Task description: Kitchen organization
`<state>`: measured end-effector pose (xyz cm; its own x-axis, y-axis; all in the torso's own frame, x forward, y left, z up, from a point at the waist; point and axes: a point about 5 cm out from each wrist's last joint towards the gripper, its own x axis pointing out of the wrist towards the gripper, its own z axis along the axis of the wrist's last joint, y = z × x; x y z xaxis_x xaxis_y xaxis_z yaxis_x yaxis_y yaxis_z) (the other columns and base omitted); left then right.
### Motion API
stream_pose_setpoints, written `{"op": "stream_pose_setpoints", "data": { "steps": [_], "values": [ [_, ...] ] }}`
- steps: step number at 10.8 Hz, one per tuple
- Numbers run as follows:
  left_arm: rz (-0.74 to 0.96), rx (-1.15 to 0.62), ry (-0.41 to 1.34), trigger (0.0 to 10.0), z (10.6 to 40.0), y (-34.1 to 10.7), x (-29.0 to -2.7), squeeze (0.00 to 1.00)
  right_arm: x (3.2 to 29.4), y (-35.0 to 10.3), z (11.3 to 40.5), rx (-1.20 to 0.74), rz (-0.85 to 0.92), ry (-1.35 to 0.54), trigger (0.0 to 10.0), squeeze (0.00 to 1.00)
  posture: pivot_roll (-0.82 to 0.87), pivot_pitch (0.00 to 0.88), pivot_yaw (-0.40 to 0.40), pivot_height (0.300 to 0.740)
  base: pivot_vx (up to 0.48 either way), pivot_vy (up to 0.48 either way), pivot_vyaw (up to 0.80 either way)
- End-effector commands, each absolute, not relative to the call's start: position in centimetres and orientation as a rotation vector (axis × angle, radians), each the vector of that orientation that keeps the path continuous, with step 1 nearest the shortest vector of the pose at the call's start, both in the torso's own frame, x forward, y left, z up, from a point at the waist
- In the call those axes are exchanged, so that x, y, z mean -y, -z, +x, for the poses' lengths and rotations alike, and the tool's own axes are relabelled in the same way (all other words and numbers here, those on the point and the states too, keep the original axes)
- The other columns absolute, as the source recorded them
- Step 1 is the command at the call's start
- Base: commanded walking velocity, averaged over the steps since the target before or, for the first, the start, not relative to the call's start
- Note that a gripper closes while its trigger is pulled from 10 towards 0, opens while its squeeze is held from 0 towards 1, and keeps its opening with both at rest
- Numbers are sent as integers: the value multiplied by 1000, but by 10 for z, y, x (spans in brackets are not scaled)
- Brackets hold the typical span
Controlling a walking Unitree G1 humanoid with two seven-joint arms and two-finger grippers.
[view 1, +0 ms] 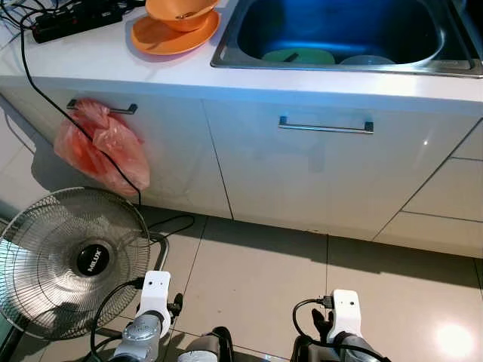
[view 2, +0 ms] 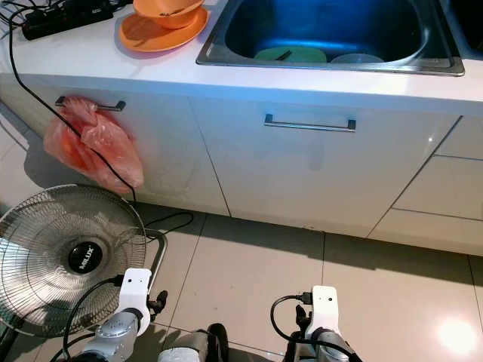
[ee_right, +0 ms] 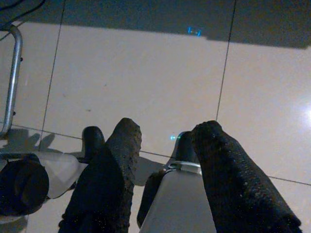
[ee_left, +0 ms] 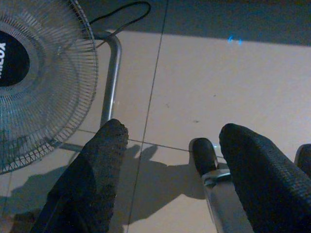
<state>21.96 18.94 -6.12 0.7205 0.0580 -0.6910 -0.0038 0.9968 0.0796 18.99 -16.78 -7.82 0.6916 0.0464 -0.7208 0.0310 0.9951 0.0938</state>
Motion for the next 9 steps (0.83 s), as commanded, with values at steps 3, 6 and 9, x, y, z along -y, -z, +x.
{"op": "stream_pose_setpoints", "data": {
  "steps": [3, 6, 9],
  "values": [
    [75, -806, -67, 10000, 210, 66, -198, 0, 163, 83, 182, -853, 110, -20, 10000, 0, 67, 195, 130, 740, 0, 0, 0],
    [83, -810, -62, 10000, 209, 67, -199, 0, 160, 84, 181, -862, 105, -38, 10000, 0, 68, 182, 129, 740, 0, 0, -729],
    [87, -810, -55, 10000, 210, 67, -199, 0, 160, 84, 181, -860, 99, -42, 10000, 0, 59, 168, 128, 740, 0, 0, -267]
  ]
}}
